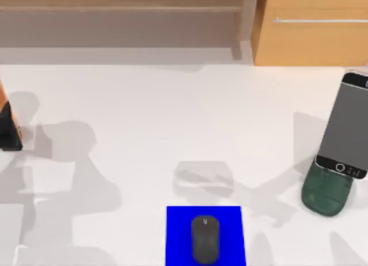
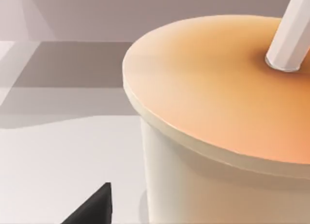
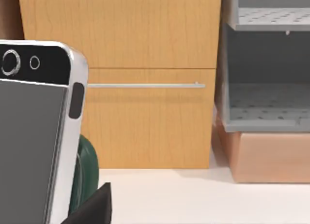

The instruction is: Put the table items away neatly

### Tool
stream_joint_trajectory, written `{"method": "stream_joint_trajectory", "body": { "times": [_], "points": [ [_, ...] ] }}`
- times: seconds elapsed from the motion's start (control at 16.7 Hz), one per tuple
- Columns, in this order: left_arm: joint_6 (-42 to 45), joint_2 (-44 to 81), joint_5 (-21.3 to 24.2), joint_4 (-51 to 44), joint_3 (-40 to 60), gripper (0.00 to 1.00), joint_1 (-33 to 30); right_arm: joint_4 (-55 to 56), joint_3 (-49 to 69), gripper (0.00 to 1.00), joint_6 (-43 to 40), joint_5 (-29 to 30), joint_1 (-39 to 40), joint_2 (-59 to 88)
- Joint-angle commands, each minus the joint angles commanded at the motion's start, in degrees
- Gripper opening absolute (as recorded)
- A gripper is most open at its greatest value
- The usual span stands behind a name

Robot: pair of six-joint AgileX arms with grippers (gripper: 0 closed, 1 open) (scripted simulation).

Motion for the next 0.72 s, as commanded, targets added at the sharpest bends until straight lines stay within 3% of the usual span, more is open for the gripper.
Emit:
{"method": "stream_joint_trajectory", "body": {
  "times": [0.72],
  "points": [
    [-0.42,6.95,-1.83,0.93,6.16,1.0,-1.99,0.0,0.0,1.0,0.0,0.0,0.0,0.0]
  ]
}}
